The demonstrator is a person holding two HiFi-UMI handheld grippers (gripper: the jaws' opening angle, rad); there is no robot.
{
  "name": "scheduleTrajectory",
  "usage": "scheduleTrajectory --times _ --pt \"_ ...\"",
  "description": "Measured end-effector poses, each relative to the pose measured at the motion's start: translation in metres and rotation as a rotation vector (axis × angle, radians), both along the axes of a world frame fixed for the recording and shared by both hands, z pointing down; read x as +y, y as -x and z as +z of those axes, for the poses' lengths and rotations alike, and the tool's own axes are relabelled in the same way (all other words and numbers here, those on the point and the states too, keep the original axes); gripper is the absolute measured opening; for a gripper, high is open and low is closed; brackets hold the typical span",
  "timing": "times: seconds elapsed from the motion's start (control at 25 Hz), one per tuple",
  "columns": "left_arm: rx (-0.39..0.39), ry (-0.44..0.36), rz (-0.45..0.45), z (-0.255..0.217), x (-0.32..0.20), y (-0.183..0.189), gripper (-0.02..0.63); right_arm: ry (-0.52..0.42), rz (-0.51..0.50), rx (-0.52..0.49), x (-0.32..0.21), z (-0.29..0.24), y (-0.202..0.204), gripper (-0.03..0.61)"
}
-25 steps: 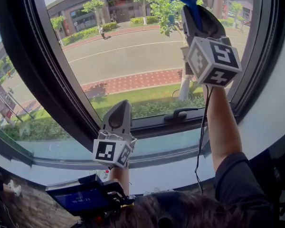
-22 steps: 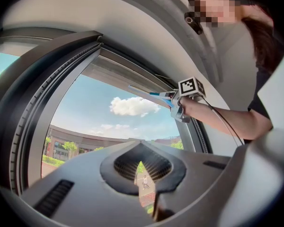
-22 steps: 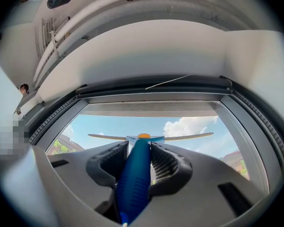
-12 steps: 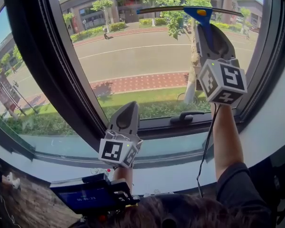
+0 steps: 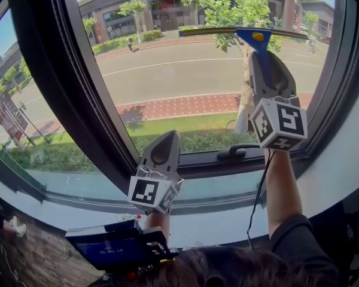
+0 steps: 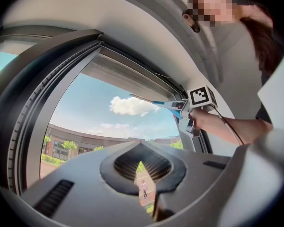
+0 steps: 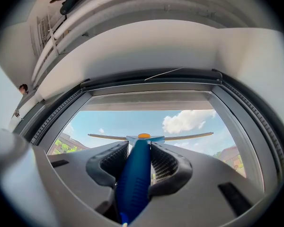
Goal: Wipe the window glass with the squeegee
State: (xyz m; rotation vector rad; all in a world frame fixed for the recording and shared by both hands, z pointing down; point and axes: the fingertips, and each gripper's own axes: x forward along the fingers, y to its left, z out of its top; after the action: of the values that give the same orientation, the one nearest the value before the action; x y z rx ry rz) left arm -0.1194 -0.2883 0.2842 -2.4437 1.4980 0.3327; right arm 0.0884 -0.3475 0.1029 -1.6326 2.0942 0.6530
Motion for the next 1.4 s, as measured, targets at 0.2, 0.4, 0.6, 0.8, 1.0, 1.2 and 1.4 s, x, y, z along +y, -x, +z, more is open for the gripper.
scheduleTrajectory --times 0.2,0.4,0.6,0.8,1.0,1.2,1.4 --pt "0.004 -0.001 -0.001 0.001 0.0 0.001 0.002 0.011 -0.002 -0.004 0.002 0.015 -0.001 0.143" --pt "0.007 0.006 -0.004 0.003 0.0 0.001 0.002 0.023 -0.005 -0.016 0.004 0.026 -0.002 0.143" --pt "0.011 0.011 0.0 0.007 -0.002 0.002 0.002 0.044 -0.01 -0.021 0.003 0.047 0.0 0.143" --pt "0.01 0.014 0.009 0.005 -0.002 -0.003 0.002 0.066 -0.005 -0.021 0.004 0.059 -0.001 0.143" --pt "0.01 0.019 0.011 0.007 -0.001 -0.003 0.002 0.088 -0.016 -0.022 0.004 0.075 0.002 0.143" --pt "0.006 0.023 0.025 0.007 0.0 -0.009 0.002 0.103 -0.009 -0.014 0.006 0.087 0.0 0.143" --pt "0.0 0.021 0.033 0.005 0.0 -0.014 0.002 0.11 -0.014 -0.018 0.006 0.099 -0.001 0.143"
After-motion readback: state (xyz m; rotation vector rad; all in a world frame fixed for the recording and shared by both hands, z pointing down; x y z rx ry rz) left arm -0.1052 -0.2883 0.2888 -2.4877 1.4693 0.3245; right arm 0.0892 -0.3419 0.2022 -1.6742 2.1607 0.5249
